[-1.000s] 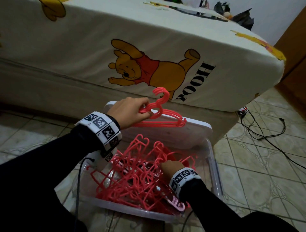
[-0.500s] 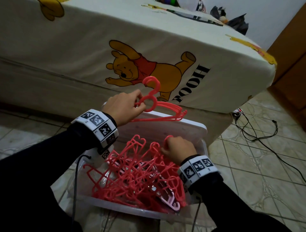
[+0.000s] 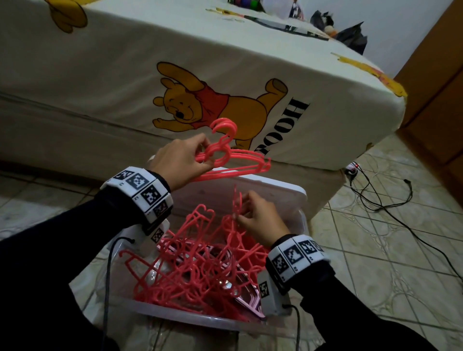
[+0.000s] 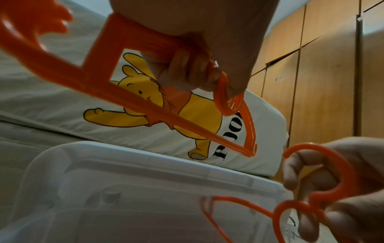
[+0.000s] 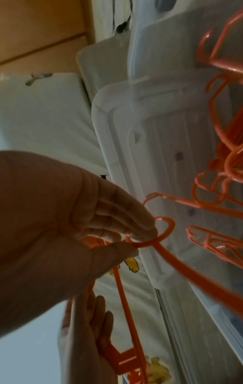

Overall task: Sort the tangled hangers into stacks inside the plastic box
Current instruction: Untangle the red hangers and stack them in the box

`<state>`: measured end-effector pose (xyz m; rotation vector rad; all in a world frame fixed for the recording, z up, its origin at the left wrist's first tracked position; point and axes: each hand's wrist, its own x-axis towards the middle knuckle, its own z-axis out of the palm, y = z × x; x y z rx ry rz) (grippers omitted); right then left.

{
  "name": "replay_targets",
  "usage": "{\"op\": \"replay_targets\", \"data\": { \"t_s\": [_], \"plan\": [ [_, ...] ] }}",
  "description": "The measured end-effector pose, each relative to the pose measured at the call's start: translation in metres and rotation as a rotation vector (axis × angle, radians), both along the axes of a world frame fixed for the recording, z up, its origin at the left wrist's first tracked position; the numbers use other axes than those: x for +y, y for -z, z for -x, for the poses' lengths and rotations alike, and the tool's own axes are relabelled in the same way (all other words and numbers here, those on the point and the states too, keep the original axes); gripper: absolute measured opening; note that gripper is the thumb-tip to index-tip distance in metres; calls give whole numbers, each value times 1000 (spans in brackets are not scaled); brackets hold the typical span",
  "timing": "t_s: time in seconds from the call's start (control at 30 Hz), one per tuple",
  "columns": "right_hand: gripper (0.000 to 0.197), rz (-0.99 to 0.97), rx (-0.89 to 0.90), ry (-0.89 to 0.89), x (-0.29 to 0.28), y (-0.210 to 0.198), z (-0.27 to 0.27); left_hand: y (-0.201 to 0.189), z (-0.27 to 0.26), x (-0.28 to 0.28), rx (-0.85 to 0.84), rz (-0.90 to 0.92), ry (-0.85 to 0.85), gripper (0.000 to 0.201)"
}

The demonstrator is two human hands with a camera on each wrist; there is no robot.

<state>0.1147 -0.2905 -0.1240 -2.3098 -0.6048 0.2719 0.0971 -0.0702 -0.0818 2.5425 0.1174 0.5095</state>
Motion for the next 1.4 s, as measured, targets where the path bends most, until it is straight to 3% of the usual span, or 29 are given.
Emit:
{"op": "replay_targets", "data": {
  "t_s": [0.23, 0.37, 0.5, 0.6, 0.73, 0.87, 1.03, 1.17, 1.3, 1.4],
  "plan": [
    [18, 110, -186, -52, -6, -16, -7, -1, -1, -2, 64, 6, 103, 24],
    [19, -25, -183, -92, -8, -33, -10, -3, 2, -6, 100, -44, 157, 30],
    [17, -123, -217, -119, -9, -47, -10, -2, 4, -11, 143, -103, 204, 56],
    [16, -193, -267, -125, -9, -52, -9, 3, 5, -13, 182, -87, 271, 59],
    [14, -192, -338, -145, -9, -51, -10, 5, 6, -14, 223, -88, 313, 70],
    [14, -203, -322, -173, -15, -52, -14, 3, 6, -13, 202, -85, 329, 62],
    [13, -35, -259, -217, -19, -48, -17, 1, 4, -11, 115, -126, 290, 68],
    [15, -197, -185, -215, -14, -49, -11, 3, 6, -14, 153, -135, 333, 63],
    [16, -330, -237, -154, -10, -55, -13, 4, 6, -18, 207, -153, 370, 57],
    [18, -348, -305, -113, -8, -51, -14, 5, 6, -18, 234, -158, 397, 39]
  ]
}}
